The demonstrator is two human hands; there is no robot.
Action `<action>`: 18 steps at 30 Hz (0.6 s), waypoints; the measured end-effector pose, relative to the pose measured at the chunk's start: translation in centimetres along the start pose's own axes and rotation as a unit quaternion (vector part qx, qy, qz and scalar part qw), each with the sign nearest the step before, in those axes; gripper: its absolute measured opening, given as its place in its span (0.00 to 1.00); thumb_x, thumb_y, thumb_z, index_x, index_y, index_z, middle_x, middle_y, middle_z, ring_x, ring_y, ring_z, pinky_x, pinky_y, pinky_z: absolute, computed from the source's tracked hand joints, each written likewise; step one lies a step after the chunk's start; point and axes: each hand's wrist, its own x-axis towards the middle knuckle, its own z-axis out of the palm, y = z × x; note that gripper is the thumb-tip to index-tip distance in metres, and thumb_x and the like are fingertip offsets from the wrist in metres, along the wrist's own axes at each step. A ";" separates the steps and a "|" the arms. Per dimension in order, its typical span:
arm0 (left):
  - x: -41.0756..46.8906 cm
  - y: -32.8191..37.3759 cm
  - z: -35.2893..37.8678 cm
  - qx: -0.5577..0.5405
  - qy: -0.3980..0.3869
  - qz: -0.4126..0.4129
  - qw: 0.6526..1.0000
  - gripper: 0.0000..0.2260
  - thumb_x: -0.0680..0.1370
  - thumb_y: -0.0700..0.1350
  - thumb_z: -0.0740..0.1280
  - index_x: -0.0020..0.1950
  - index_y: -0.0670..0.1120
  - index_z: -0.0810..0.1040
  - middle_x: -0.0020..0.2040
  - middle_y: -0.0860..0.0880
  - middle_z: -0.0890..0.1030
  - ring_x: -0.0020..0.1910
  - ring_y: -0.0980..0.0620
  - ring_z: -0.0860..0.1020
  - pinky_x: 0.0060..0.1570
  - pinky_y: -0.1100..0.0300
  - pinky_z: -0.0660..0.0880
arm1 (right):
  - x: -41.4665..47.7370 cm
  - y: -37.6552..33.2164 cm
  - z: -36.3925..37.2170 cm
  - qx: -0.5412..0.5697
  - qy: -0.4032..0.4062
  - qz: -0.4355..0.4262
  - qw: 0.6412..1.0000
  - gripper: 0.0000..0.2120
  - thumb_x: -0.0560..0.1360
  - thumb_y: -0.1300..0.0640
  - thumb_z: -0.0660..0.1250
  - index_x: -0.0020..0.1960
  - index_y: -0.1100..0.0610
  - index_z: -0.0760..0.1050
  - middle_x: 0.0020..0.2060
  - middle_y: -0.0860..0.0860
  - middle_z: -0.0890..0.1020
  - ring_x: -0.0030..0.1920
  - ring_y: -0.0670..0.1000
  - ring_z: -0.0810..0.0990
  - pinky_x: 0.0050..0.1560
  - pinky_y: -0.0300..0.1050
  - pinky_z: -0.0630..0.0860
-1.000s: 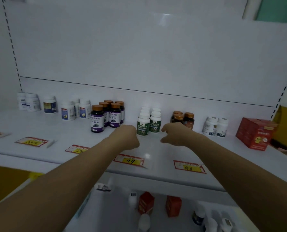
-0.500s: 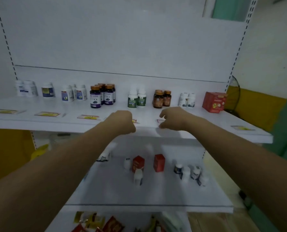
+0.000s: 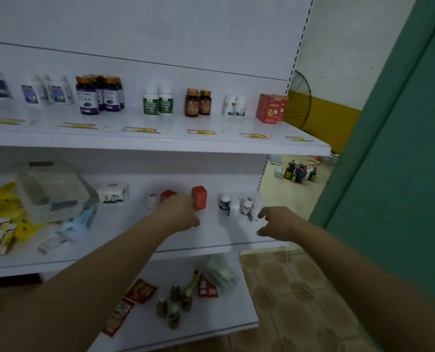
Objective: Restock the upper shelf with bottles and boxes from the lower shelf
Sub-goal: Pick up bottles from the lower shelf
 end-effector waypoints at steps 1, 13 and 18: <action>0.7 0.6 1.1 0.001 -0.006 -0.002 1.000 0.16 0.74 0.46 0.70 0.58 0.40 0.75 0.46 0.46 0.77 0.47 0.48 0.76 0.41 0.59 0.73 | 0.4 1.4 0.5 0.007 -0.008 0.007 1.000 0.26 0.77 0.54 0.66 0.73 0.59 0.64 0.70 0.57 0.69 0.68 0.56 0.69 0.61 0.42 0.68; 16.1 9.1 12.3 -0.028 -0.044 -0.054 0.997 0.19 0.78 0.43 0.63 0.68 0.39 0.67 0.66 0.41 0.71 0.63 0.45 0.72 0.49 0.62 0.67 | 13.9 15.9 2.0 0.058 -0.062 -0.004 0.996 0.28 0.76 0.54 0.66 0.73 0.56 0.62 0.68 0.56 0.70 0.65 0.53 0.72 0.60 0.41 0.70; 21.4 8.7 14.9 -0.047 0.000 -0.082 0.996 0.18 0.81 0.40 0.57 0.70 0.38 0.63 0.68 0.39 0.69 0.65 0.44 0.70 0.61 0.58 0.68 | 20.8 15.2 3.9 0.107 -0.068 -0.053 0.991 0.27 0.76 0.54 0.66 0.72 0.58 0.62 0.67 0.56 0.72 0.65 0.54 0.72 0.61 0.41 0.68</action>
